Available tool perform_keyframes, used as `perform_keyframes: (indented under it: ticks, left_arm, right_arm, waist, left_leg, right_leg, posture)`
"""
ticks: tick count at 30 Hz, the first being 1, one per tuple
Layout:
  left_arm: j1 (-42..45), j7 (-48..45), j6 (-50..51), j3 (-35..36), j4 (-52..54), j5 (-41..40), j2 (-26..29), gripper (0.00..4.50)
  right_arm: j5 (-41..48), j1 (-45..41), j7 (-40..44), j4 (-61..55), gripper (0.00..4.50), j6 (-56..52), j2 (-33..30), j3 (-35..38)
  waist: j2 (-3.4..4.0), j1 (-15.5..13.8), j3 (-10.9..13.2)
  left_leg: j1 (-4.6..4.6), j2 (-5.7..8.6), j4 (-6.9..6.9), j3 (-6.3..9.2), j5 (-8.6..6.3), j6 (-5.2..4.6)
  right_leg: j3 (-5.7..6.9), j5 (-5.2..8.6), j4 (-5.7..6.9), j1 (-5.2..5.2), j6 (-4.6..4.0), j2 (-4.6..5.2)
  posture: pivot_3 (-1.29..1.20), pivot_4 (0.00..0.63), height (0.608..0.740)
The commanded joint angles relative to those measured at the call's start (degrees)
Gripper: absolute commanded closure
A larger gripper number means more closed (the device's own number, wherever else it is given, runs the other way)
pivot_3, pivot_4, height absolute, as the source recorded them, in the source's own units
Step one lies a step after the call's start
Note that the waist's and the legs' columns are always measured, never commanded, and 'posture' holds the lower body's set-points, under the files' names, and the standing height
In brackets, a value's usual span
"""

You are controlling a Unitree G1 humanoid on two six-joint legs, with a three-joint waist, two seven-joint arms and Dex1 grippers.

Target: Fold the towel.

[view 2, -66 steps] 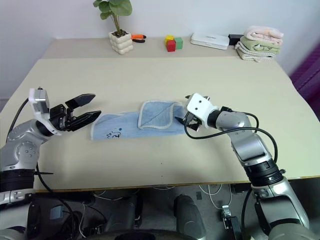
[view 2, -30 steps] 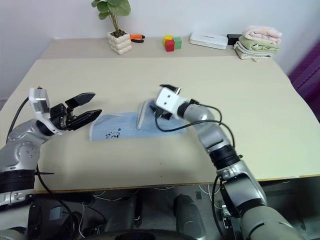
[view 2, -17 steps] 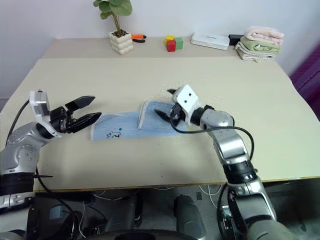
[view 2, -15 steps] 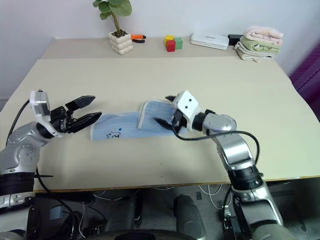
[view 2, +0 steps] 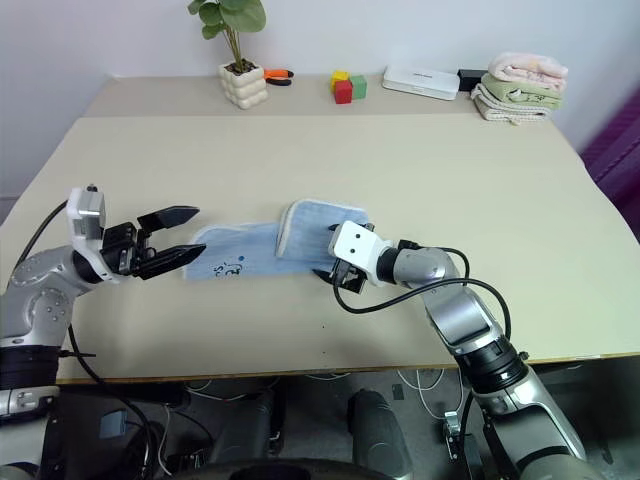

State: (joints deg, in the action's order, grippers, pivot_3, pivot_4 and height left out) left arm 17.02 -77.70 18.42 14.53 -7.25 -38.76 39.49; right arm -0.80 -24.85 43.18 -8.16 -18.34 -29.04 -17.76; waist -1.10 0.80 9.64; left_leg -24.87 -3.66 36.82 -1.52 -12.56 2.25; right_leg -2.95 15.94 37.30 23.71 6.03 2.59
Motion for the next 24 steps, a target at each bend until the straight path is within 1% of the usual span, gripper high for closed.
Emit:
perform_keyframes:
  ticks: [1, 5, 10, 19, 22, 23, 24]
  left_arm:
    - [-1.2, -1.0, 0.8, 0.1, 3.2, -0.6, 1.3, 0.00]
    - [-1.7, -0.4, 0.9, 0.1, 4.0, -0.6, 0.8, 0.00]
    - [-1.6, -0.1, 0.8, 0.0, 4.3, -0.5, 0.4, 0.00]
    - [-1.5, 0.1, 0.3, 0.0, 3.9, -0.3, 0.4, 0.00]
    - [-1.4, 0.2, 0.1, 0.1, 3.9, -0.3, 0.3, 0.00]
    - [-1.3, 0.3, 0.2, 0.2, 3.9, -0.4, 0.3, 0.00]
    - [-1.3, 0.4, 0.2, 0.2, 3.9, -0.5, 0.2, 0.00]
  right_arm:
    - [0.6, -1.3, 0.2, -0.2, 0.18, 1.0, 0.3, 1.6]
    - [1.3, -1.9, -0.6, 0.5, 0.18, 0.0, 1.8, 2.3]
    - [-4.6, -1.9, -0.7, 2.6, 0.18, 6.2, -0.4, -0.6]
    - [-7.2, -1.9, -0.3, 5.1, 0.18, 9.7, -1.0, -0.8]
    - [-7.9, -1.8, -0.2, 5.4, 0.91, 10.4, -1.1, -0.9]
    - [-8.2, -1.8, -0.4, 5.5, 1.48, 10.7, -1.1, -0.9]
    - [-8.8, -1.8, -0.5, 5.7, 1.87, 11.1, -1.1, -1.0]
  waist:
    - [0.00, 0.0, 0.0]
    - [0.00, 0.0, 0.0]
    - [0.00, -0.1, 0.0]
    - [0.00, -0.1, 0.0]
    - [0.00, 0.0, 0.0]
    - [0.00, 0.0, 0.0]
    - [0.00, 0.0, 0.0]
  left_leg:
    - [0.00, 0.00, 0.00, 0.00, 0.00, 0.00]
    - [0.00, 0.00, 0.00, 0.00, 0.00, 0.00]
    - [0.00, 0.00, 0.01, 0.00, 0.00, 0.00]
    - [0.00, 0.00, 0.01, 0.00, 0.00, 0.00]
    - [0.00, 0.00, 0.01, 0.00, 0.00, 0.00]
    - [0.00, 0.00, 0.01, 0.00, 0.00, 0.00]
    - [0.00, 0.00, 0.01, 0.00, 0.00, 0.00]
  right_leg:
    - [0.00, 0.00, 0.00, -0.01, 0.00, 0.01]
    - [0.00, 0.01, 0.00, -0.01, -0.01, 0.01]
    - [0.00, 0.01, -0.01, -0.01, -0.01, 0.02]
    - [0.00, 0.00, 0.00, -0.01, -0.01, 0.00]
    - [0.00, 0.00, 0.00, -0.01, -0.01, 0.01]
    - [0.00, 0.00, 0.00, -0.01, -0.01, 0.00]
    - [0.00, 0.00, 0.00, -0.01, -0.01, 0.00]
  posture:
    - [0.00, 0.150, 0.740]
    - [0.00, 0.150, 0.740]
    - [0.00, 0.150, 0.740]
    - [0.00, 0.150, 0.740]
    - [0.00, 0.150, 0.740]
    - [0.00, 0.150, 0.740]
    - [0.00, 0.150, 0.740]
